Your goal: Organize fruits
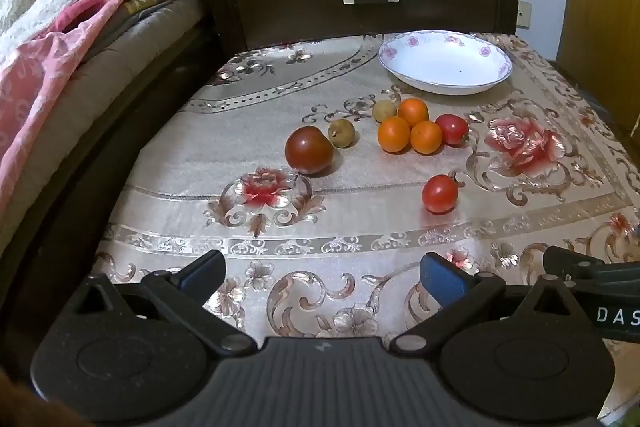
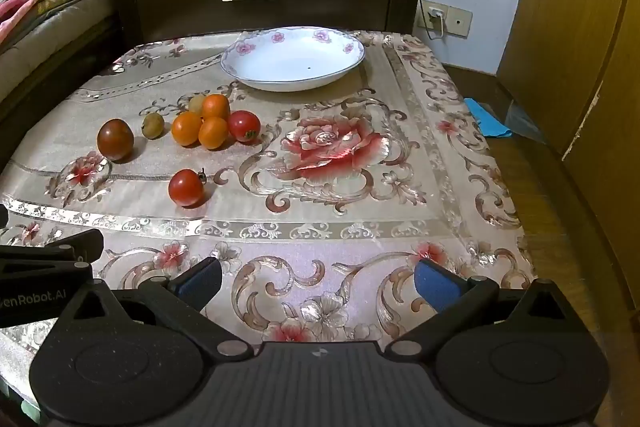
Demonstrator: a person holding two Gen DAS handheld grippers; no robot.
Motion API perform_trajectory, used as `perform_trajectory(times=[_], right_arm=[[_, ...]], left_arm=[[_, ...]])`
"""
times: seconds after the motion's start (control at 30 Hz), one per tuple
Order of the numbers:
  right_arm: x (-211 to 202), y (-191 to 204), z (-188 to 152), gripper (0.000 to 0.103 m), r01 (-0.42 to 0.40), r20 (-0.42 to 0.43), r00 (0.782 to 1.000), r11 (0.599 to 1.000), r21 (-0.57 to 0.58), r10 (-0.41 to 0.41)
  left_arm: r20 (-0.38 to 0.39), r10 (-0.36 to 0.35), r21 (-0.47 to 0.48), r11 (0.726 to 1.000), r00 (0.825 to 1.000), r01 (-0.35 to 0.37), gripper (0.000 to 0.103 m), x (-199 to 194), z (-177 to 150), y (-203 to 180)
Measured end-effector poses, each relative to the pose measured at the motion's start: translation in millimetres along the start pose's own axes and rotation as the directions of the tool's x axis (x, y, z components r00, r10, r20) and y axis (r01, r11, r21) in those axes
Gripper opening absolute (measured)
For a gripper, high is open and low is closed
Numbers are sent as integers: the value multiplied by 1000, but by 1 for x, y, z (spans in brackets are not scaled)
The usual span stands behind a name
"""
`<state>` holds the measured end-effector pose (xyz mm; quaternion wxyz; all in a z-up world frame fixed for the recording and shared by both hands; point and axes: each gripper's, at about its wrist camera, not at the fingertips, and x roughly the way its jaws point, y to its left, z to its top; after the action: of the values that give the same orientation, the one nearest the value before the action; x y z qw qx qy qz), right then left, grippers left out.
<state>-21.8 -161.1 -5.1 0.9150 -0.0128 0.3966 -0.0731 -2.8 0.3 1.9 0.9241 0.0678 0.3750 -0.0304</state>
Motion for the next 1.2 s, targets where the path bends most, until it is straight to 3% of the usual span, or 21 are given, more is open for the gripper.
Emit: perform_trajectory(times=[1.2], right_arm=[[3,1,-2,96,-9,-13,1000,1000,7,9]], left_arm=[[-25,-9,-11,1000,1000,9,103,7,-3,-2]])
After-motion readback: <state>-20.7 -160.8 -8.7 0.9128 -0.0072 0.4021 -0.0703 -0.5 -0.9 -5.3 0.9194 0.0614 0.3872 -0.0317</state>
